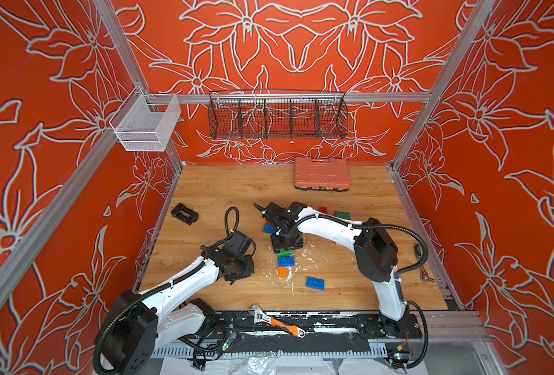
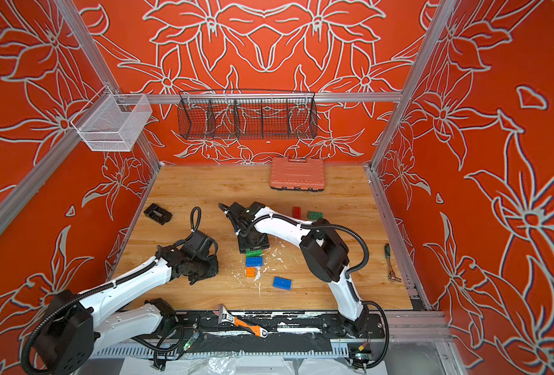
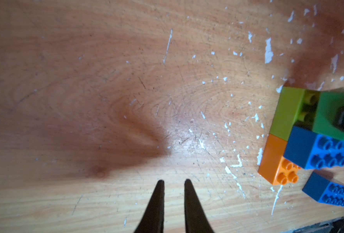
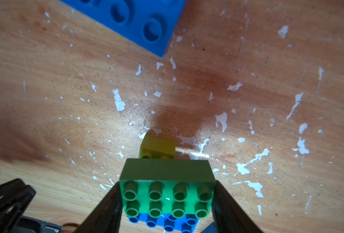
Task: Assemble a rectangle with lego
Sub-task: Assemble the lego brick with the lego brick.
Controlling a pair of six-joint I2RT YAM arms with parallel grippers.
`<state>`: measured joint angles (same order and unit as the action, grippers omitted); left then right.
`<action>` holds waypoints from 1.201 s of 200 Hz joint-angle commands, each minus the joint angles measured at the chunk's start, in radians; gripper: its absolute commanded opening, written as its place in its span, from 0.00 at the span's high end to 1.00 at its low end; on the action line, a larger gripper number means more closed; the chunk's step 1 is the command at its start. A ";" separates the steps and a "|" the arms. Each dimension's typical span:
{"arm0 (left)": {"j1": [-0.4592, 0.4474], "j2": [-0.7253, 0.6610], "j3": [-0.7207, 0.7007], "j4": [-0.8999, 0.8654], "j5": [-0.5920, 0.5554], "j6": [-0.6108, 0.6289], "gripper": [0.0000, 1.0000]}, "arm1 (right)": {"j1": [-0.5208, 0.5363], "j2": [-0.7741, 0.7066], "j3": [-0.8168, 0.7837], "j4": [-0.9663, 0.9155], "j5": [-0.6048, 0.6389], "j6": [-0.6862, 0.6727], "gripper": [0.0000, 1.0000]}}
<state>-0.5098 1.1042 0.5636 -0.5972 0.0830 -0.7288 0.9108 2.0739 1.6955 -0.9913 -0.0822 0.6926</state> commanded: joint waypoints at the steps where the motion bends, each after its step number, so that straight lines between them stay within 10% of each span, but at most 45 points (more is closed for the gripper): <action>1: 0.008 -0.013 -0.013 -0.006 -0.004 0.009 0.82 | 0.007 0.015 0.007 -0.020 0.023 0.035 0.50; 240: 0.035 -0.057 -0.042 -0.018 -0.005 0.026 0.80 | 0.063 0.098 0.027 -0.078 0.080 0.014 0.52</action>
<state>-0.4831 1.0618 0.5396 -0.5957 0.0841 -0.7124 0.9577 2.1250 1.7348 -1.0283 -0.0246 0.6949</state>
